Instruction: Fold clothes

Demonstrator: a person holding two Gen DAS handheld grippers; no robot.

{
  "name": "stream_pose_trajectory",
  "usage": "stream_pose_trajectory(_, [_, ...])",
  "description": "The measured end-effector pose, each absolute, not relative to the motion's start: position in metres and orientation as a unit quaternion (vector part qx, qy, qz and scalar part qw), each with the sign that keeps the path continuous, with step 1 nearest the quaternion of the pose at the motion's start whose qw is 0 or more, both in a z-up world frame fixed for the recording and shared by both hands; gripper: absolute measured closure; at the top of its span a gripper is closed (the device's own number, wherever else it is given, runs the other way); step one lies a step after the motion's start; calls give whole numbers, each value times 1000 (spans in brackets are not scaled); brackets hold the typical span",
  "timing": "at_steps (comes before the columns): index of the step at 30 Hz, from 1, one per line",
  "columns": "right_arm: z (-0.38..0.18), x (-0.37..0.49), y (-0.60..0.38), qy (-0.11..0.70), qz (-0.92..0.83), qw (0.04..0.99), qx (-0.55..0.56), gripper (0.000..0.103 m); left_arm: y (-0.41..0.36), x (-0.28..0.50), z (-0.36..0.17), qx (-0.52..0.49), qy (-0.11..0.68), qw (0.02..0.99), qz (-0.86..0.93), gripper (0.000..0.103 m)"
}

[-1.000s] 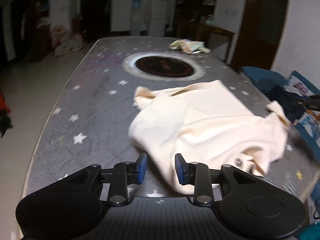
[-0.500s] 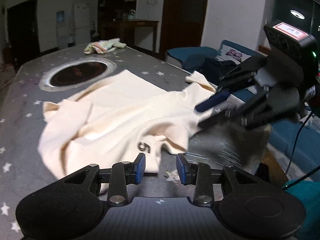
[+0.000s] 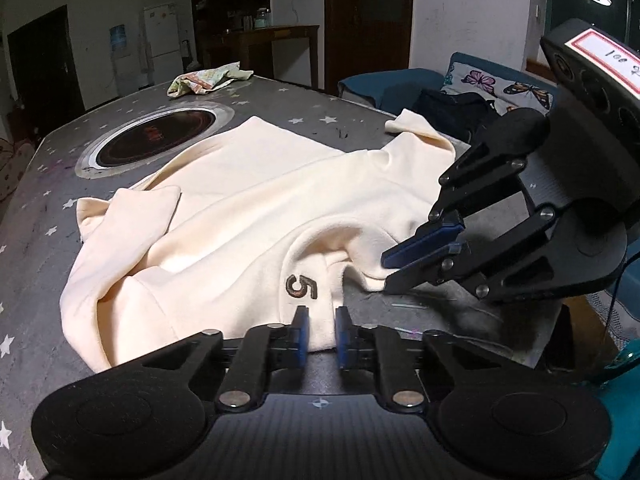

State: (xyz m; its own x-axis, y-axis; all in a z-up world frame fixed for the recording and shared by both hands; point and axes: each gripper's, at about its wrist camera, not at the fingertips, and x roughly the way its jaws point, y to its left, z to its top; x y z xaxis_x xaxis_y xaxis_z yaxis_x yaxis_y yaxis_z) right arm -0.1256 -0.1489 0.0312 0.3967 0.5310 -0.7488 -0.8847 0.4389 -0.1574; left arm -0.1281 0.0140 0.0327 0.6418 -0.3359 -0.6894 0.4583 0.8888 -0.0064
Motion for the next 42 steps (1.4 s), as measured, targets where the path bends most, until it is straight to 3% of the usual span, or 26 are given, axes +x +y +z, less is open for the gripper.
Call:
stream_pose_trajectory(9, [90,-131,-188,325,489,779,-221,100,43,-154,75,36,333,892,-303,100])
stream_pose_trajectory(13, [85,-133,-194,352,489,761,-242,95,45,-162,73,51,336,887,-314,97])
stream_pose_trajectory(20, [82,-130,-183,330,478,781,-230,92,29,-148,65,52,336,894,-293,92])
stream_pose_trajectory(22, [74,-125,-174,338,480,776,-232,91,20,-143,60,63,336,893,-293,84])
stream_pose_trajectory(23, [69,-124,-170,342,481,773,-234,89,16,-142,57,75,336,892,-294,74])
stream_pose_trajectory(25, [58,-124,-164,344,481,767,-247,78,9,-141,51,97,336,890,-292,61])
stream_pose_trajectory(29, [38,-125,-156,346,470,765,-273,80,0,-137,35,126,352,882,-286,64])
stream_pose_trajectory(30, [35,-124,-156,345,468,767,-273,81,-1,-136,32,133,355,882,-282,73])
stream_pose_trajectory(31, [36,-124,-157,342,466,770,-270,92,0,-135,29,136,356,882,-277,78])
stream_pose_trajectory(34, [43,-118,-163,344,460,781,-244,101,8,-132,31,113,358,886,-273,87])
stream_pose_trajectory(42, [50,-120,-176,371,492,754,-226,99,24,-140,34,80,353,884,-296,87])
